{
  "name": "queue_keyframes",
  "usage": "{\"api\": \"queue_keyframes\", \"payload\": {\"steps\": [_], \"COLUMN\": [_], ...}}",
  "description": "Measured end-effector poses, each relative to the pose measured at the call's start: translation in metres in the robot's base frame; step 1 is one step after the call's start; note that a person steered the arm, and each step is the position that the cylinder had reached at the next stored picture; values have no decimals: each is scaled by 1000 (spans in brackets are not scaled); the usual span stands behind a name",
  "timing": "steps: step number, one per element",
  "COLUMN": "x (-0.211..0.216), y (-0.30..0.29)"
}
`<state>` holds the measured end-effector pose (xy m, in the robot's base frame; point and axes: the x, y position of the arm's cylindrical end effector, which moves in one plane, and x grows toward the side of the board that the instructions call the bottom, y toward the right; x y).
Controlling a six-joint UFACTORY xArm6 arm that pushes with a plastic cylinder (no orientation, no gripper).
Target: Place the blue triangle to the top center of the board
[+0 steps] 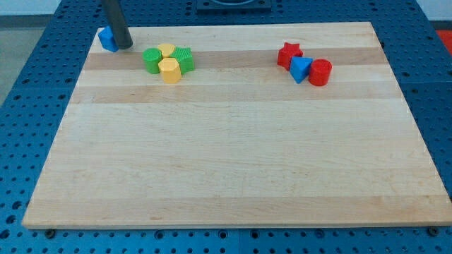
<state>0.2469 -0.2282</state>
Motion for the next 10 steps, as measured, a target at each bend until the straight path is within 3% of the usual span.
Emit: {"api": "queue_keyframes", "payload": {"steps": [7, 9, 10], "x": [20, -14, -14], "y": [134, 173, 259]}}
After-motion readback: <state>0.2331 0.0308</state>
